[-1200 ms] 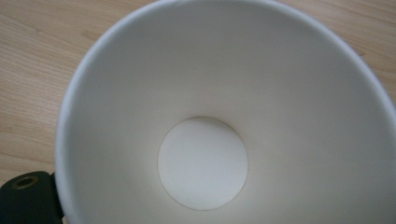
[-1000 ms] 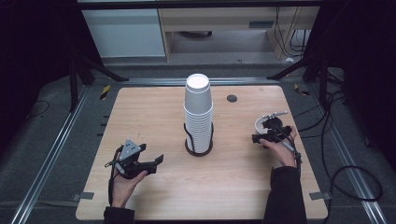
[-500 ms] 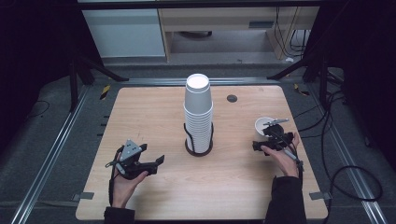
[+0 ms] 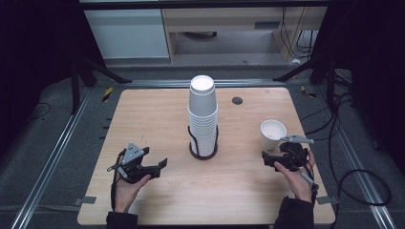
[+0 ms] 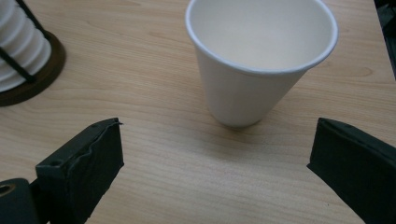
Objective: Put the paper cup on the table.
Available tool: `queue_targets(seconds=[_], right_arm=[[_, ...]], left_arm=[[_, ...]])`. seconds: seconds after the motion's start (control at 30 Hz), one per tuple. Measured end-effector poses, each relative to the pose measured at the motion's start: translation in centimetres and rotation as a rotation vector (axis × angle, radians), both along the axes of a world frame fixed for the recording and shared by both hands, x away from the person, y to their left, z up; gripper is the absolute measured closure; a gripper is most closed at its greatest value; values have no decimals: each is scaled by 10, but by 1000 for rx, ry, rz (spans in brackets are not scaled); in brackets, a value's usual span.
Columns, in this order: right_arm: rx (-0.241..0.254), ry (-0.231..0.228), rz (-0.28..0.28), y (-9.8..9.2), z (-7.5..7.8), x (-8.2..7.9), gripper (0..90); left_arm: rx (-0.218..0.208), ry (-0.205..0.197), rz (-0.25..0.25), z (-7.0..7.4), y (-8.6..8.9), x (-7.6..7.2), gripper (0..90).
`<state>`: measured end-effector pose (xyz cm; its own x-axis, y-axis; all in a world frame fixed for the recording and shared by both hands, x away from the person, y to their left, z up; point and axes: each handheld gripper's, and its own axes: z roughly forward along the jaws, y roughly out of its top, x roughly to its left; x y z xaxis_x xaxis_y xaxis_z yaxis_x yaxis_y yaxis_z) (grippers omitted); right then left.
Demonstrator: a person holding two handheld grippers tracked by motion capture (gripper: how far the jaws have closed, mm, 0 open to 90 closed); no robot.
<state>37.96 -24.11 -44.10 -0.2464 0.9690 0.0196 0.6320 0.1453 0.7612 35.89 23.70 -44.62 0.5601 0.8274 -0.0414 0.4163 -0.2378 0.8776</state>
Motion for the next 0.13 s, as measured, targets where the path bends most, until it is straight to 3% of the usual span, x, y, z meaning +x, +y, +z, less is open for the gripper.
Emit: queue_targets(seconds=[0.07,0.13], right_arm=[[-5,-28,13,2,3,-9,28],[41,-60,35,5,4,-19,28]], left_arm=[[7,4,13,-1,0,1,146],[32,8,37,-3,0,1,144]])
